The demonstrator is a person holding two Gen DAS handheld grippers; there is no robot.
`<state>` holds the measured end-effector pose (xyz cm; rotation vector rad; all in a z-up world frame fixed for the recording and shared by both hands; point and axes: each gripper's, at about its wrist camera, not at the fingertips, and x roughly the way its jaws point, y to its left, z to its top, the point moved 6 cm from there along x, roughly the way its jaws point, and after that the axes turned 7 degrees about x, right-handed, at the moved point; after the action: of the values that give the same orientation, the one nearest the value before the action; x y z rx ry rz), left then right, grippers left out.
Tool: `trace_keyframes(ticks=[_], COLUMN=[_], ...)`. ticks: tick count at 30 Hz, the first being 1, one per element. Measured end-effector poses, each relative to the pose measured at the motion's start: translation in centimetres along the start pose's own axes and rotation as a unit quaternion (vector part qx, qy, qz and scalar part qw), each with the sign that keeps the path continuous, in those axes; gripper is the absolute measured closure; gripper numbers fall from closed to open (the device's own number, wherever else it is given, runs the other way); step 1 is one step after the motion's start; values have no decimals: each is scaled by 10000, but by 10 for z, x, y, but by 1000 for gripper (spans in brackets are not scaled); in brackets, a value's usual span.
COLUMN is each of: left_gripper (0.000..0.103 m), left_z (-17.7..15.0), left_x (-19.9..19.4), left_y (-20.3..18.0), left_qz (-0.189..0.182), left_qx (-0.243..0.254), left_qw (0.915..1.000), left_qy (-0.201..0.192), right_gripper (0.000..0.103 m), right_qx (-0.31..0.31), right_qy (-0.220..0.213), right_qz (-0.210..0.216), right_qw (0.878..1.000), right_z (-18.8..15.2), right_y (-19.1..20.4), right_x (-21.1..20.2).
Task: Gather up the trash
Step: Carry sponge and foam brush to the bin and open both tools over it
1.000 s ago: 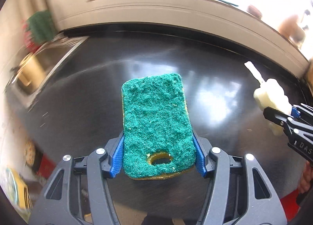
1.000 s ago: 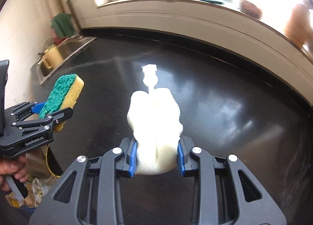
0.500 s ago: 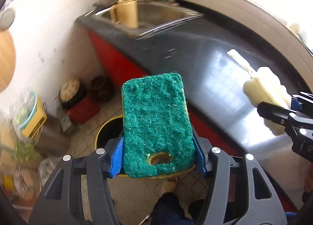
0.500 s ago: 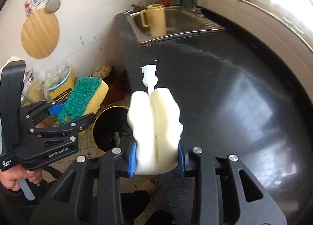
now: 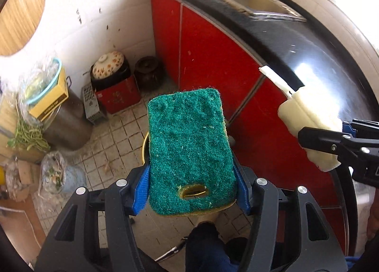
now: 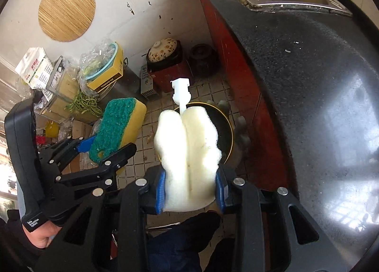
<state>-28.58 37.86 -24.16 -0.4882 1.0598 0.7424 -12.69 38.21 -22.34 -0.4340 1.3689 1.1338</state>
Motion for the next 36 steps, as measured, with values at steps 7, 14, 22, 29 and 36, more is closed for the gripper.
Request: trace_keyframes(ticks=[7, 14, 22, 29, 36], left_gripper=[45, 44, 25, 10, 7], left_z=[7, 12, 12, 12, 37], left_x=[17, 27, 32, 19, -15], left_y=[16, 19, 27, 21, -21], left_qz=[-30, -124, -118, 39, -108], left_qx=[-46, 14, -89, -29, 188], left_qw=[10000, 9999, 9999, 10000, 9994], left_qy=[35, 74, 81, 37, -278], right_gripper=[70, 67, 48, 25, 14], right_qx=[57, -20, -120, -19, 326], right_qy=[115, 152, 113, -139, -996], right_qz=[-76, -78, -55, -84, -423], right_qw=[9999, 9999, 9998, 9999, 9936], right_z=[18, 31, 39, 31, 14], right_y=[1, 11, 18, 3, -40], right_x=[16, 27, 27, -6, -99])
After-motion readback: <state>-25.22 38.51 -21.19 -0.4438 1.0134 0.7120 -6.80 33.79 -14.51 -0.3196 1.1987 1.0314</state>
